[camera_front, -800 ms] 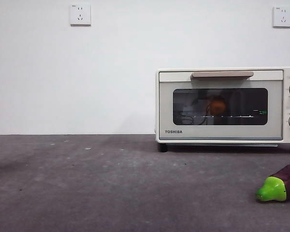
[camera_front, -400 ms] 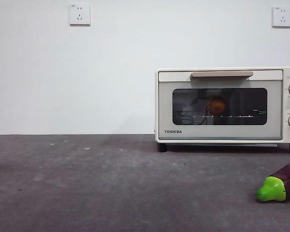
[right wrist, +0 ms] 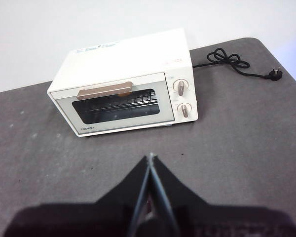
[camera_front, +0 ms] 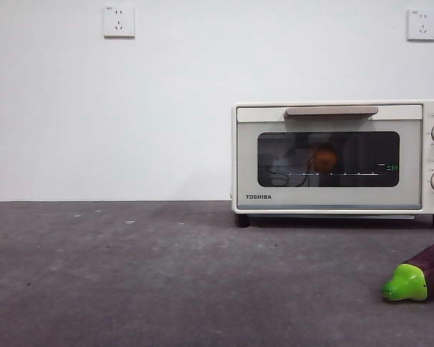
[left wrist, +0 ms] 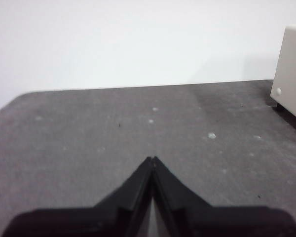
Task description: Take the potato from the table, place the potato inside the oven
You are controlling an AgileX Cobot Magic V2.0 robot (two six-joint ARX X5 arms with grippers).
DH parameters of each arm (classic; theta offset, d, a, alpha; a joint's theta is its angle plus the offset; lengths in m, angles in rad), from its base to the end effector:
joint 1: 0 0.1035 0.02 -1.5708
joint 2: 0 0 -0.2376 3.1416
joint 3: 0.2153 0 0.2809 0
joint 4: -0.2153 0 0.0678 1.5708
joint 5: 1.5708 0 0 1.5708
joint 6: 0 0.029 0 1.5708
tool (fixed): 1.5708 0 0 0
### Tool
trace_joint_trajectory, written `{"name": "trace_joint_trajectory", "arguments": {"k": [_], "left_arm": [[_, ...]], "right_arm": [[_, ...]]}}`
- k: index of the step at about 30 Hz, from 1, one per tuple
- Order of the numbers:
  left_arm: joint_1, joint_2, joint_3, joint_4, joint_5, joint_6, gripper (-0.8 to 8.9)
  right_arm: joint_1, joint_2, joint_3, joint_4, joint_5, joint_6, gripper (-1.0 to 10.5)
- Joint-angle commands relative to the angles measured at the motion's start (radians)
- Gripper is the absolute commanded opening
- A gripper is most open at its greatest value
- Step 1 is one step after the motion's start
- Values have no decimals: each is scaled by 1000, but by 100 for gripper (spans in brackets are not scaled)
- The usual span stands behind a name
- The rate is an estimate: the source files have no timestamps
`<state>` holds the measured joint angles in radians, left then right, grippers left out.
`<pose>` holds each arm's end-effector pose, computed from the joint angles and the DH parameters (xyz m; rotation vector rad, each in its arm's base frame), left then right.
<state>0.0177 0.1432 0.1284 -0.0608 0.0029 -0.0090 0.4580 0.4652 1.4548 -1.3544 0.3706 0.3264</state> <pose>0.1566 0.0027 0.1860 -0.0098 0.0755 0.0151 0.0017 -0.0109 0.4386 0.1763 0.3438 0.0310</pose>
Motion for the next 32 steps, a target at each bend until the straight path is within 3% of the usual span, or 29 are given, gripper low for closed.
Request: {"name": "trace_joint_trajectory", "arguments": {"k": [1, 9, 17, 32], "left_arm": [[3, -19, -43, 10, -5, -52, -3], [3, -74, -121, -32, -12, -85, -3], [3, -141, -121, -108, -117, -83, -3], [3, -139, -121, -107, -78, -47, -3]], "right_arm": [[1, -3, 0, -23, 4, 3, 1], [1, -3, 0, -23, 5, 3, 1], [1, -3, 0, -23, 5, 3, 1], [1, -3, 0, -23, 4, 3, 1]]}}
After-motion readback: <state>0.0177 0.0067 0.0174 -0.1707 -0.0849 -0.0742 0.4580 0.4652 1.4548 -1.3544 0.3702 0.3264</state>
